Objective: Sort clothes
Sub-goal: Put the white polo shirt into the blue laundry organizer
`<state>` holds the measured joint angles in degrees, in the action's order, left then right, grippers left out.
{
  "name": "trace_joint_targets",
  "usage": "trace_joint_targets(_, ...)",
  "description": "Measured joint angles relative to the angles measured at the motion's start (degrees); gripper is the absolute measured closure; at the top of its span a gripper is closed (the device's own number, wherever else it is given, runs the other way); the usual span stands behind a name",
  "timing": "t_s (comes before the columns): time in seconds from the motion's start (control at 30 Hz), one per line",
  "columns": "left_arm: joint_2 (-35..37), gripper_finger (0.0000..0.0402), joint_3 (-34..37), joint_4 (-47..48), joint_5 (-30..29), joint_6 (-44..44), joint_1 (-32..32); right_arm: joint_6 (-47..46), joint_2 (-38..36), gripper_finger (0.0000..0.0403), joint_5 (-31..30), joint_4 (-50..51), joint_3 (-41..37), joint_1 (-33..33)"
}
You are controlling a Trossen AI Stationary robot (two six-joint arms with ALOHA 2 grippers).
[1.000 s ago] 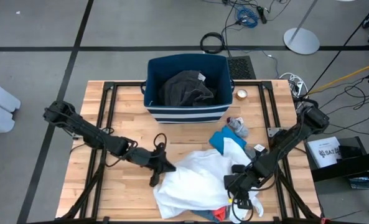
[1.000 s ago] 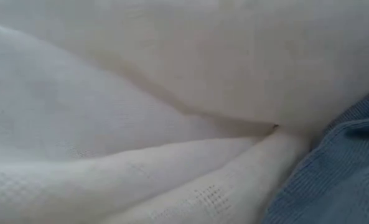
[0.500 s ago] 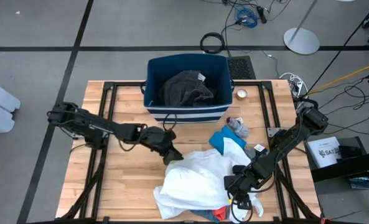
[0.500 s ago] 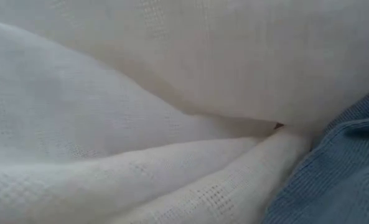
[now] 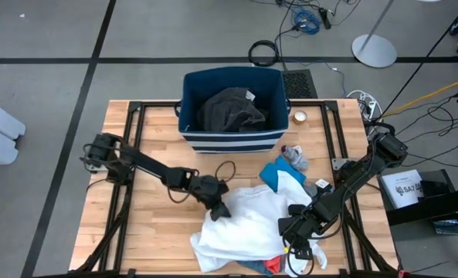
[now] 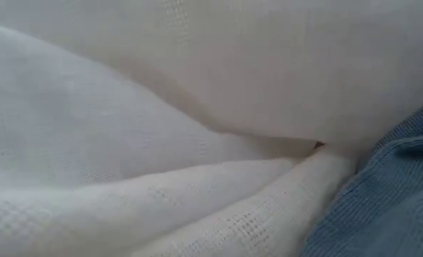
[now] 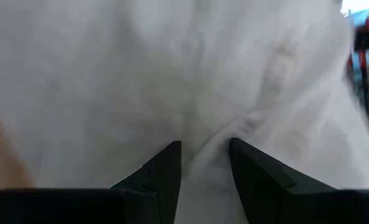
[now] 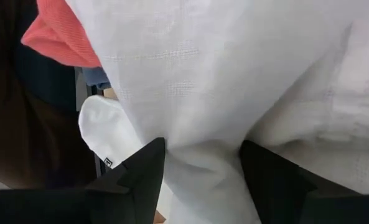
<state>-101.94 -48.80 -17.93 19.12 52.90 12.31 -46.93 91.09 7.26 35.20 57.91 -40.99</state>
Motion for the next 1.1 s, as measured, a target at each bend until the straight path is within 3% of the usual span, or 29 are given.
trace_joint_targets(0.13,-3.5,0.0259,-2.1,-0.1,5.6,-1.1,0.7,0.1,0.0,0.0202,-0.1,0.0,0.0,0.0)
trace_joint_targets(0.23,-4.8,0.0275,-3.0,0.0,6.5,-1.9,0.9,0.1,0.0,0.0202,-0.1,0.1,0.0,0.0)
trace_joint_targets(0.43,-4.5,0.0387,-3.2,0.1,7.2,-6.8,0.9,-0.2,0.0,0.0202,-1.9,0.6,0.0,0.1)
trace_joint_targets(0.73,3.8,0.0398,-3.2,3.7,3.2,-12.2,-1.8,4.5,0.0,0.0211,-8.3,8.5,4.8,4.0)
trace_joint_targets(0.87,10.7,0.0399,-3.2,10.8,-1.5,-16.5,-2.7,10.1,0.0,0.0218,-15.4,16.4,11.7,4.2)
trace_joint_targets(1.1,23.6,0.0400,-3.2,23.5,-12.1,-23.1,-3.0,18.7,0.0,0.0226,-35.8,31.5,27.3,3.8)
